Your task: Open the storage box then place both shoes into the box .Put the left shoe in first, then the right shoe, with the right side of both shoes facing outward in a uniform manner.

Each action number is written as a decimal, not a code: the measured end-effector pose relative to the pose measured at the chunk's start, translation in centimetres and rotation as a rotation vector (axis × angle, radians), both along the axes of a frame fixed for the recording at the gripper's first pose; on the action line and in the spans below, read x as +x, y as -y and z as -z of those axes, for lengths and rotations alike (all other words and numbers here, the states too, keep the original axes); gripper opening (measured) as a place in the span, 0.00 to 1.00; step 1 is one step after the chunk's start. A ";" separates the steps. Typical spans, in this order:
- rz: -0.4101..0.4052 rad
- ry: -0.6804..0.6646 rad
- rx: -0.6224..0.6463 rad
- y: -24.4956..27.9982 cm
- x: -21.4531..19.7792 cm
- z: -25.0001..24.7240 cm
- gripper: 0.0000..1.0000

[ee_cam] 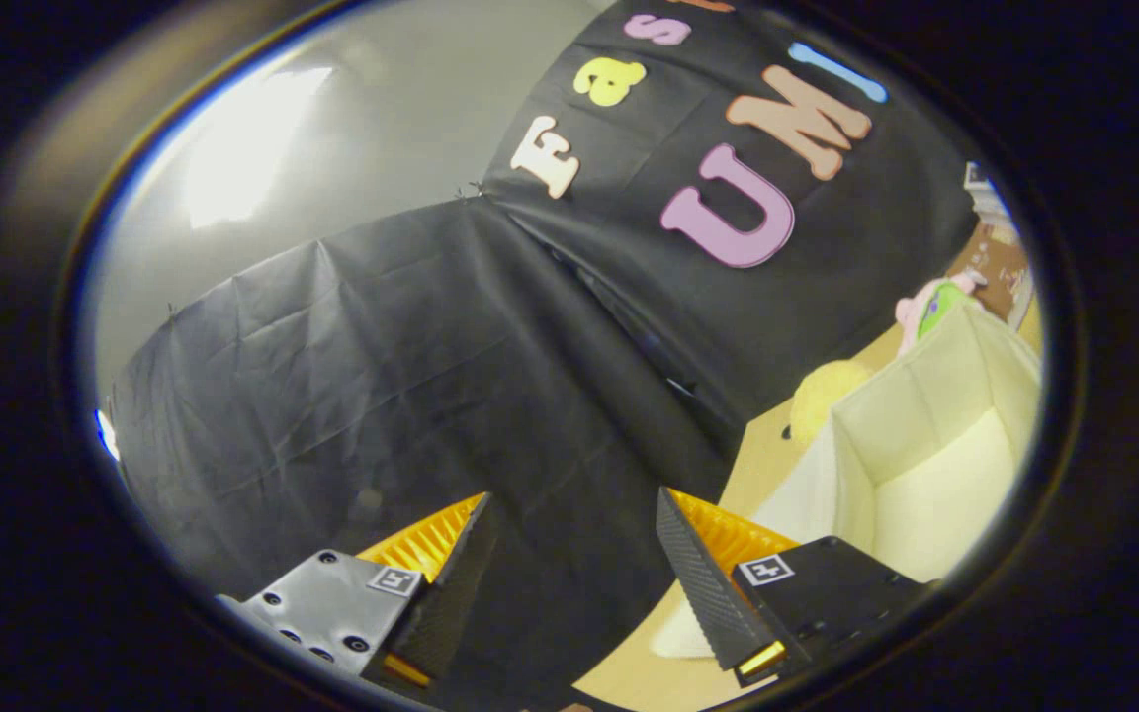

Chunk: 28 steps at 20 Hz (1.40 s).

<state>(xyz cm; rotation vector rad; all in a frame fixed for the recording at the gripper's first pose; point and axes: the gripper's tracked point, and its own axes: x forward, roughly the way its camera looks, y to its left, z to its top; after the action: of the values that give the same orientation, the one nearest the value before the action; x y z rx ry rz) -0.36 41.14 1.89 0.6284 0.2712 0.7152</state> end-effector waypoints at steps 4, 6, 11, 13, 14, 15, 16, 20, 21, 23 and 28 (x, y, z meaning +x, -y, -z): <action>0.133 0.126 -0.227 7.3 1.9 -0.9 1.00; 0.222 0.121 -0.332 11.7 3.2 -0.5 1.00; 0.381 0.069 -0.499 20.2 4.3 0.3 1.00; 0.435 0.037 -0.575 23.5 4.6 1.1 1.00; 0.460 0.011 -0.621 25.4 4.7 1.9 1.00; 0.488 -0.020 -0.674 27.4 4.8 2.8 1.00; 0.516 -0.063 -0.729 29.6 4.8 3.9 1.00; 0.578 -0.256 -0.910 35.6 3.6 8.0 1.00; 0.577 -0.299 -0.949 36.4 3.5 8.8 1.00; 0.562 -0.385 -1.019 38.1 3.1 10.8 1.00; 0.521 -0.560 -1.098 41.1 2.2 15.0 0.99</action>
<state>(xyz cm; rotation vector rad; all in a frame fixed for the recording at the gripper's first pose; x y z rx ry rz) 1.80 0.09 -13.10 -0.1889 0.8969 -0.1824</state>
